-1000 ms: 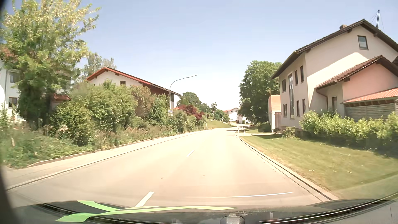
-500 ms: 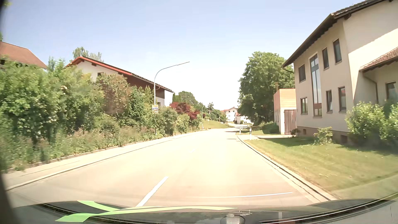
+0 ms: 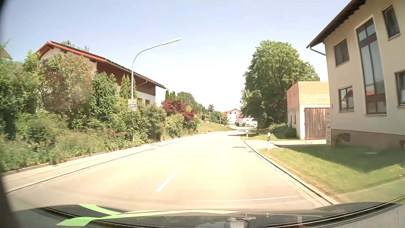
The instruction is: Follow the waypoints while adhering to traffic rules and regulations
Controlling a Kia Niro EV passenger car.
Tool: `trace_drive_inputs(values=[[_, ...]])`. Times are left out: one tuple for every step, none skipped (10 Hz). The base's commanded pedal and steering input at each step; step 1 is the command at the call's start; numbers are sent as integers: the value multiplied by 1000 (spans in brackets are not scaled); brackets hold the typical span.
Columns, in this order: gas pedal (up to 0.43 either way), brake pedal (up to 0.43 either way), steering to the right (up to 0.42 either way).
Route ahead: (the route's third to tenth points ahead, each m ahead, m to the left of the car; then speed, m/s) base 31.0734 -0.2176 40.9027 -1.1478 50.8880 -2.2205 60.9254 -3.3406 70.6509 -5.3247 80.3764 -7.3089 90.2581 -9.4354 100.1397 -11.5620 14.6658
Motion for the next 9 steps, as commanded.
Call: trace_drive_inputs(values=[[118,0,6],[118,0,7],[110,0,7],[110,0,7],[110,0,7],[110,0,7],[110,0,8],[110,0,8],[110,0,8]])
